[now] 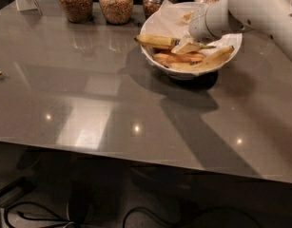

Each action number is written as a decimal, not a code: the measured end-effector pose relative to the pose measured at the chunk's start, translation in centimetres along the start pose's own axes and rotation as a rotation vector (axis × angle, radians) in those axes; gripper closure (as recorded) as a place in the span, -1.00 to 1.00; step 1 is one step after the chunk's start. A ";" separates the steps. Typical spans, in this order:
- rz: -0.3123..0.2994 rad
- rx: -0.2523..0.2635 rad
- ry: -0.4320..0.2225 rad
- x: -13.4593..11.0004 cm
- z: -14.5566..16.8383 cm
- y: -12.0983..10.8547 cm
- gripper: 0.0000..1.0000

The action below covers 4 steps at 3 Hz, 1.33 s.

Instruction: Pick banana from white bowl

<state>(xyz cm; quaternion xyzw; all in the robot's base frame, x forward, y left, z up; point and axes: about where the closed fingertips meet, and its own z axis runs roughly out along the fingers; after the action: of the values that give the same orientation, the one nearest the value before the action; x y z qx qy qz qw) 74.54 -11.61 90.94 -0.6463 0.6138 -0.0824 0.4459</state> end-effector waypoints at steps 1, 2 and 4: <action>0.000 -0.001 0.002 0.1 0.0 0.0 -0.20; 0.002 -0.002 0.004 0.2 0.1 0.0 -0.04; 0.028 -0.027 0.005 0.7 1.6 0.9 -0.04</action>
Offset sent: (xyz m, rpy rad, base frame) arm 0.0027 -0.0085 -0.0029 -0.0019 0.0057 -0.0200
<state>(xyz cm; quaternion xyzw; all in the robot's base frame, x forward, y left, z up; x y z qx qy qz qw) 75.11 -11.31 89.09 -0.6433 0.6251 -0.0696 0.4366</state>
